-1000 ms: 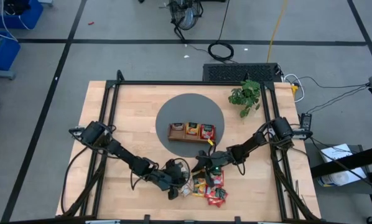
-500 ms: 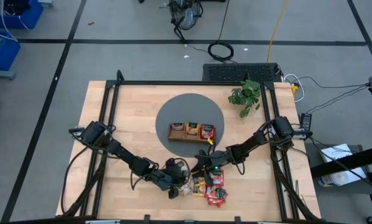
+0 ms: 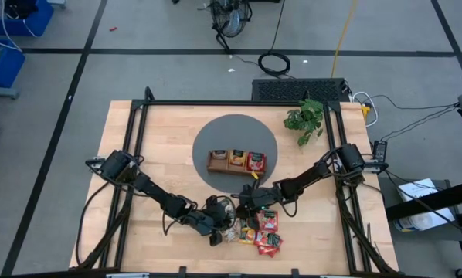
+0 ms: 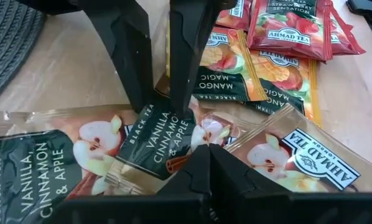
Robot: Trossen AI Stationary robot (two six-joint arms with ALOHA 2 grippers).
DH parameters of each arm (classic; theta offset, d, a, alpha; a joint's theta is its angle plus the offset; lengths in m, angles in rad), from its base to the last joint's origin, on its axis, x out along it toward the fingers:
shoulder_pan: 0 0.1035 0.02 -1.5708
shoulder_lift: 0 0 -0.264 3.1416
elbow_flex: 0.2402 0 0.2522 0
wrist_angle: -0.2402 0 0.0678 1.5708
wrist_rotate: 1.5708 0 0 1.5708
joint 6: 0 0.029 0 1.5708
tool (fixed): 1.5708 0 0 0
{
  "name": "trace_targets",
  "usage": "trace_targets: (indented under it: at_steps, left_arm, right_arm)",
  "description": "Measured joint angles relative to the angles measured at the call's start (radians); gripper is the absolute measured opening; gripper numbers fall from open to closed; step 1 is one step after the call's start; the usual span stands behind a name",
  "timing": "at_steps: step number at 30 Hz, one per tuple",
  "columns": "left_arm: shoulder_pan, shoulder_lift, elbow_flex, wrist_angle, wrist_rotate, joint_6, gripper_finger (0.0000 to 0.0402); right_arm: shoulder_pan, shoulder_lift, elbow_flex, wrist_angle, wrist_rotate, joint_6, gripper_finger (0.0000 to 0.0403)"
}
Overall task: Pick & Place Tea
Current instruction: Put the brown tea bag into the left section of the wooden organizer
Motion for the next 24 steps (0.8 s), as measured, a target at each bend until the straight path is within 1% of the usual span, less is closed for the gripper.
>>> trace_targets:
  at_steps: [3,5,6,11,14,18,21,24]
  left_arm:
    - [0.0,0.0,0.0,0.0,0.0,0.005,0.0005]
    - [0.0,0.0,0.0,0.001,-0.001,0.009,0.0013]
    - [0.0,0.001,0.0,0.003,-0.002,0.015,0.0018]
    - [0.0,0.001,-0.001,0.043,-0.001,0.075,0.0036]
    - [-0.004,-0.014,-0.003,0.056,0.023,0.119,0.0043]
    - [-0.023,-0.074,-0.002,0.056,0.031,0.166,0.0046]
    - [-0.045,-0.124,-0.002,0.046,0.028,0.208,0.0046]
    - [-0.08,-0.178,-0.002,-0.002,0.001,0.238,0.0047]
  right_arm:
    - [-0.002,0.0,0.008,-0.003,-0.022,-0.032,0.004]
    - [-0.001,0.0,0.009,-0.004,-0.023,-0.05,0.0014]
    - [-0.001,0.0,0.009,-0.004,-0.024,-0.058,0.0008]
    - [-0.001,-0.013,0.009,-0.004,-0.026,-0.075,0.0002]
    - [-0.001,-0.051,0.004,-0.017,-0.032,-0.088,0.0002]
    - [-0.001,-0.117,0.004,-0.083,-0.025,-0.141,0.0001]
    - [0.006,-0.163,0.005,-0.107,0.012,-0.182,0.0001]
    - [0.006,-0.188,0.005,-0.116,0.029,-0.227,0.0001]
